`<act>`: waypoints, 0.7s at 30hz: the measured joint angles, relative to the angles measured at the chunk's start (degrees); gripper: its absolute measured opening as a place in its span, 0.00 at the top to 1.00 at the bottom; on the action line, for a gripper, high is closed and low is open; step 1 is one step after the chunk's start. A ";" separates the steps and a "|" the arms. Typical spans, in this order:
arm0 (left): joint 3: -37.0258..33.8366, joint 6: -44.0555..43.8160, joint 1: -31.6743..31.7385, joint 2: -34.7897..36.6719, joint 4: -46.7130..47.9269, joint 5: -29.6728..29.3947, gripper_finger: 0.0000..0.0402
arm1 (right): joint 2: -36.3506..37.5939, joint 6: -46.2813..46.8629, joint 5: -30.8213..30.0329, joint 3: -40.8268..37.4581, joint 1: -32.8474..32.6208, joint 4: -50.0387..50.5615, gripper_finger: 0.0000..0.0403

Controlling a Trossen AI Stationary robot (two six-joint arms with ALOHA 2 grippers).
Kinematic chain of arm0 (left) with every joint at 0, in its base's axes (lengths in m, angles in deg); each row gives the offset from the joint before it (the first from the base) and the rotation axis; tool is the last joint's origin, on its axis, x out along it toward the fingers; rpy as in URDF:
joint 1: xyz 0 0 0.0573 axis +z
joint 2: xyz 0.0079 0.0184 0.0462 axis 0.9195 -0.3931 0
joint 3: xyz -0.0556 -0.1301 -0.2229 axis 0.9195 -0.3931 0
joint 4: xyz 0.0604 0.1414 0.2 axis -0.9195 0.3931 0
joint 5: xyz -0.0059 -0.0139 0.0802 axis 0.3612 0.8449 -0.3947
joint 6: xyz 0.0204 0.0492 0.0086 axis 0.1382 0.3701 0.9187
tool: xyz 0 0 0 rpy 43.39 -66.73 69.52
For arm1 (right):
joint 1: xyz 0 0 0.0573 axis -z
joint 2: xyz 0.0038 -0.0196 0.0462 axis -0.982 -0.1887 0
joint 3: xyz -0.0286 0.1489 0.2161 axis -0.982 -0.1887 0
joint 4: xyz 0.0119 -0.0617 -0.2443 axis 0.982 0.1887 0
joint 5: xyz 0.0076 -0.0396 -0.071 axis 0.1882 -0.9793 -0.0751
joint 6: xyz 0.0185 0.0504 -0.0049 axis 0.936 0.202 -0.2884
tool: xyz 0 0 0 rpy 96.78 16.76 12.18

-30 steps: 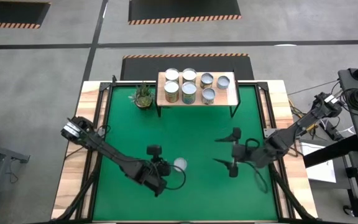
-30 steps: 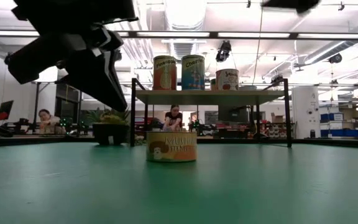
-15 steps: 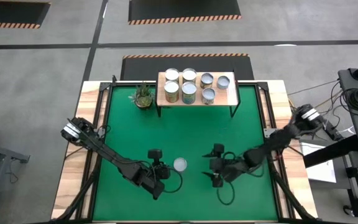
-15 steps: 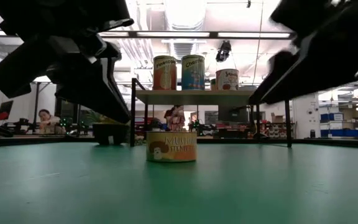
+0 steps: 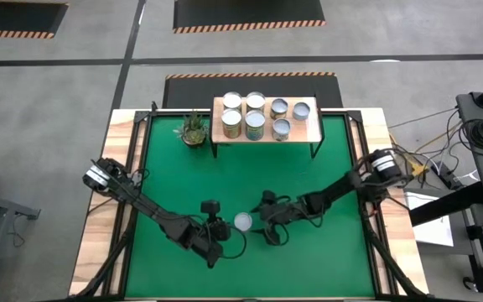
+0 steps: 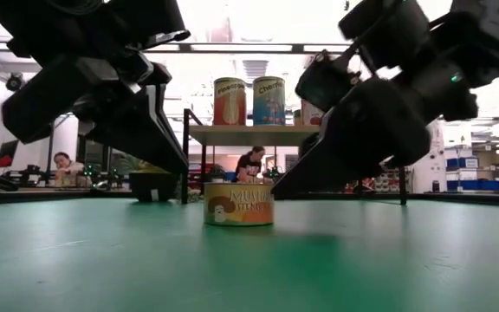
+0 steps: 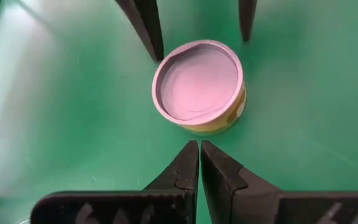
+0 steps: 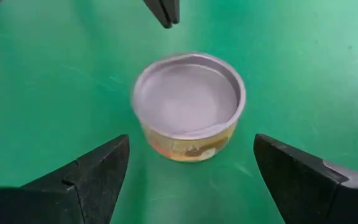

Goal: Pick and place cans onto a shelf
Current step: Put the canned mushrooms on the shelf

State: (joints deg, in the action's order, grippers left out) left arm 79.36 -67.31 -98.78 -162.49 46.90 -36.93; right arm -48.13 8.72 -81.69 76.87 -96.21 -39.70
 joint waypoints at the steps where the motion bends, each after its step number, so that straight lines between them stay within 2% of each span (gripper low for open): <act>1: -0.34 0.00 0.14 0.00 -0.88 -0.02 1.00 | -0.76 -0.40 0.40 0.50 0.33 0.10 0.18; 5: -2.59 0.09 0.47 0.00 -4.84 -0.02 1.00 | -3.59 -1.71 2.72 2.97 0.64 -0.25 0.18; 10: -4.67 0.14 0.56 -0.04 -9.00 0.06 1.00 | -5.93 -3.13 2.74 5.46 0.64 0.01 0.18; 18: -4.89 0.17 0.71 -0.04 -9.45 0.02 1.00 | -9.10 -5.46 2.53 10.35 0.64 0.20 0.19; 21: -4.89 0.17 0.71 -0.04 -9.64 0.00 1.00 | -10.37 -6.00 2.54 11.65 0.64 0.66 0.23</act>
State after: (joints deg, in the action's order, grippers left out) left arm 74.47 -67.14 -98.08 -162.53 37.27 -36.92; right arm -58.50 2.72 -79.14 88.52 -95.57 -39.04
